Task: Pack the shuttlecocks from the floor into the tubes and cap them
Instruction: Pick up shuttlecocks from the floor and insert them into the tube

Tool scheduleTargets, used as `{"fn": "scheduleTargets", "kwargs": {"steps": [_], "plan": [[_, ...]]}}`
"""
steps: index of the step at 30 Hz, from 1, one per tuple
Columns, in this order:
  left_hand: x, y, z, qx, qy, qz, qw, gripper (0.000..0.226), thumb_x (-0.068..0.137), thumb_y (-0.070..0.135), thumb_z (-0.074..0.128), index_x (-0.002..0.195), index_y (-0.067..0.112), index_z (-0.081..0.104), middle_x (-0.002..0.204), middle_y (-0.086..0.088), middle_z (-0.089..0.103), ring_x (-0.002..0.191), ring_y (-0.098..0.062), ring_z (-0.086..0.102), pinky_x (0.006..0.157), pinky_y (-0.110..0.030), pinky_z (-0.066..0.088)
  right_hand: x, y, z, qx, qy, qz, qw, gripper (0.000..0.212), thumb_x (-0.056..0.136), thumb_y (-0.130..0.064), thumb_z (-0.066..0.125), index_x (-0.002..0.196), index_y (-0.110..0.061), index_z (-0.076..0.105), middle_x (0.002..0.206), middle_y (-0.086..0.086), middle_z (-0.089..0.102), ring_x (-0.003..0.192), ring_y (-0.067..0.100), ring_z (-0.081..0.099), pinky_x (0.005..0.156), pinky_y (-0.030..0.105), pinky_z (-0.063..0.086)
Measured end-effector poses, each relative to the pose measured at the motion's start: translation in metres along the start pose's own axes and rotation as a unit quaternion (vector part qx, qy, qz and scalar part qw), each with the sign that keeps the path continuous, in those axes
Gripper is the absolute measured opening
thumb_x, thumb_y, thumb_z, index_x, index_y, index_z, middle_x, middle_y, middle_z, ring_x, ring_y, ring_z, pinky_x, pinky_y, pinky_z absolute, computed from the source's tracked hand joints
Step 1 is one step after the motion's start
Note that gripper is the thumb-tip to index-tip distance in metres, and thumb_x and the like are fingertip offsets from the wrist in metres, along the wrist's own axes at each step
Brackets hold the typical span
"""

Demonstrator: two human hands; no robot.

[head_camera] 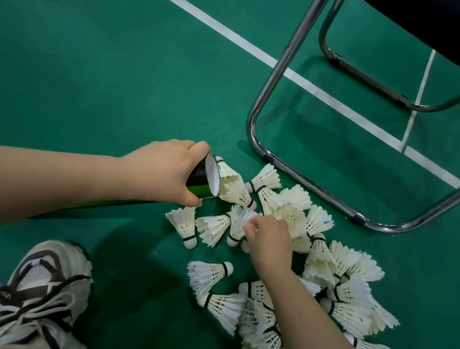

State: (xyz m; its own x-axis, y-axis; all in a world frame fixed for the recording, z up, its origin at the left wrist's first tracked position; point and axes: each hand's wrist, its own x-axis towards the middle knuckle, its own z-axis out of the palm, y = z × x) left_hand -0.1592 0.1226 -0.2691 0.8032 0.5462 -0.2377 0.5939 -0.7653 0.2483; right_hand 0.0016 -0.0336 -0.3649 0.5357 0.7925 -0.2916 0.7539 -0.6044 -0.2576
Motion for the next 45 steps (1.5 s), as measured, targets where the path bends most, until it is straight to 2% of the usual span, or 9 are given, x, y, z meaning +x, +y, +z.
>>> {"fn": "scheduleTargets", "kwargs": {"steps": [6, 11, 16, 22, 25, 28, 33, 40, 45], "plan": [[0.001, 0.001, 0.002, 0.002, 0.000, 0.003, 1.000, 0.063, 0.064, 0.057, 0.069, 0.104, 0.018, 0.039, 0.091, 0.002, 0.052, 0.081, -0.020, 0.051, 0.068, -0.037, 0.048, 0.005, -0.008, -0.003, 0.262, 0.063, 0.102, 0.958, 0.019, 0.087, -0.028, 0.051, 0.079, -0.020, 0.067, 0.084, -0.004, 0.066, 0.092, 0.022, 0.056, 0.081, 0.039, 0.048], [0.000, 0.004, 0.002, 0.011, -0.006, 0.002, 1.000, 0.062, 0.065, 0.057, 0.069, 0.104, 0.018, 0.039, 0.090, 0.002, 0.051, 0.081, -0.020, 0.051, 0.068, -0.037, 0.048, 0.004, -0.026, -0.038, 0.506, 0.100, 0.162, 0.841, 0.015, 0.089, -0.015, 0.055, 0.075, -0.014, 0.061, 0.068, -0.004, 0.056, 0.067, 0.011, 0.050, 0.066, 0.027, 0.042], [0.001, 0.005, 0.002, 0.010, -0.011, 0.002, 1.000, 0.062, 0.064, 0.055, 0.069, 0.103, 0.018, 0.039, 0.092, 0.001, 0.052, 0.083, -0.021, 0.051, 0.067, -0.037, 0.048, 0.006, -0.044, -0.070, 0.649, 0.133, 0.130, 0.738, 0.024, 0.088, -0.004, 0.051, 0.066, -0.010, 0.056, 0.060, -0.004, 0.049, 0.057, 0.008, 0.042, 0.060, 0.021, 0.037], [0.001, 0.003, 0.002, 0.000, -0.006, 0.005, 1.000, 0.060, 0.063, 0.054, 0.070, 0.102, 0.018, 0.040, 0.091, 0.001, 0.052, 0.081, -0.021, 0.052, 0.068, -0.038, 0.048, 0.005, -0.062, -0.088, 0.538, -0.045, -0.018, 0.841, 0.020, 0.088, -0.011, 0.057, 0.071, -0.018, 0.064, 0.067, -0.008, 0.061, 0.064, 0.005, 0.054, 0.071, 0.020, 0.043], [0.002, 0.002, 0.002, 0.001, -0.005, 0.001, 1.000, 0.061, 0.063, 0.054, 0.071, 0.101, 0.018, 0.040, 0.091, 0.001, 0.052, 0.082, -0.021, 0.052, 0.068, -0.038, 0.048, 0.005, -0.066, -0.087, 0.473, -0.161, -0.038, 0.865, 0.008, 0.086, -0.012, 0.061, 0.086, -0.019, 0.065, 0.077, -0.009, 0.062, 0.072, 0.005, 0.055, 0.078, 0.023, 0.044], [0.002, 0.002, 0.003, 0.002, -0.007, 0.000, 1.000, 0.059, 0.063, 0.053, 0.070, 0.100, 0.019, 0.039, 0.090, 0.002, 0.051, 0.081, -0.021, 0.052, 0.067, -0.037, 0.048, 0.005, -0.069, -0.092, 0.443, -0.225, -0.063, 0.865, 0.020, 0.085, -0.006, 0.059, 0.083, -0.025, 0.064, 0.080, -0.009, 0.062, 0.076, 0.004, 0.054, 0.080, 0.021, 0.041], [-0.002, 0.005, 0.005, 0.005, -0.012, 0.006, 1.000, 0.055, 0.064, 0.052, 0.068, 0.096, 0.019, 0.039, 0.088, 0.002, 0.051, 0.079, -0.020, 0.051, 0.065, -0.035, 0.046, 0.000, -0.082, -0.089, 0.396, -0.325, -0.111, 0.852, 0.040, 0.067, -0.005, 0.061, 0.107, -0.006, 0.061, 0.103, 0.008, 0.063, 0.095, 0.017, 0.057, 0.092, 0.032, 0.043], [-0.014, 0.012, 0.012, 0.002, -0.069, 0.033, 0.997, 0.066, 0.054, 0.046, 0.072, 0.109, 0.022, 0.043, 0.095, 0.002, 0.052, 0.085, -0.019, 0.053, 0.068, -0.035, 0.048, -0.010, -0.096, -0.073, 0.267, -0.389, -0.134, 0.872, 0.014, 0.075, 0.004, 0.056, 0.077, -0.008, 0.047, 0.074, 0.004, 0.041, 0.065, 0.014, 0.034, 0.054, 0.027, 0.026], [-0.013, -0.001, 0.017, -0.004, -0.043, 0.004, 0.999, 0.063, 0.059, 0.052, 0.070, 0.106, 0.022, 0.041, 0.096, 0.003, 0.051, 0.089, -0.021, 0.052, 0.074, -0.039, 0.047, -0.002, -0.098, -0.065, 0.468, -0.295, -0.097, 0.828, 0.015, 0.079, -0.003, 0.054, 0.070, -0.015, 0.054, 0.067, -0.003, 0.051, 0.063, 0.007, 0.048, 0.058, 0.017, 0.038]]}}
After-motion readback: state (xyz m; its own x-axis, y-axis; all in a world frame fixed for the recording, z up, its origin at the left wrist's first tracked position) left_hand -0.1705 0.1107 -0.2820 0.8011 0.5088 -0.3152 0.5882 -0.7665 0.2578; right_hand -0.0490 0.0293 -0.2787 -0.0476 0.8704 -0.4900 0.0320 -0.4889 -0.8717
